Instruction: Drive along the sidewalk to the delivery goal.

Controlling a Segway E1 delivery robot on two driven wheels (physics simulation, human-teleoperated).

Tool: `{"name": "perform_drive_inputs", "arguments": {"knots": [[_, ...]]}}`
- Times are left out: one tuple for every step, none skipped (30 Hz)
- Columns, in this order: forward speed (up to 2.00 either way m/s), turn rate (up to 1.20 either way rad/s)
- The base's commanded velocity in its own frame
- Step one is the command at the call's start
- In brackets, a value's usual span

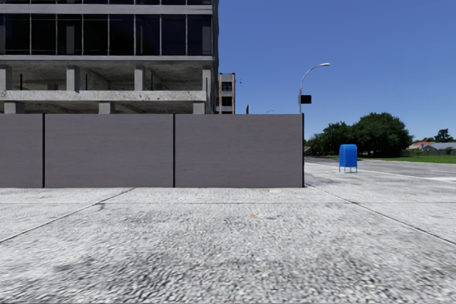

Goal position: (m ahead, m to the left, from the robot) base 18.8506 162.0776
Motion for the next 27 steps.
{"name": "perform_drive_inputs", "arguments": {"knots": [[1.76, 0.0], [1.76, 0.0], [1.75, 0.0], [1.75, 0.11], [1.75, 0.11], [1.75, 0.29], [1.74, 0.41], [1.73, 0.49], [1.73, 0.49], [1.72, 0.52], [1.71, 0.54], [1.71, 0.54], [1.7, 0.54], [1.7, 0.56], [1.68, 0.57], [1.68, 0.57], [1.61, 0.58], [1.58, 0.59], [1.58, 0.59], [1.51, 0.6], [1.49, 0.62], [1.48, 0.63], [1.47, 0.63], [1.47, 0.63], [1.47, 0.63], [1.47, 0.63], [1.47, 0.63]]}}
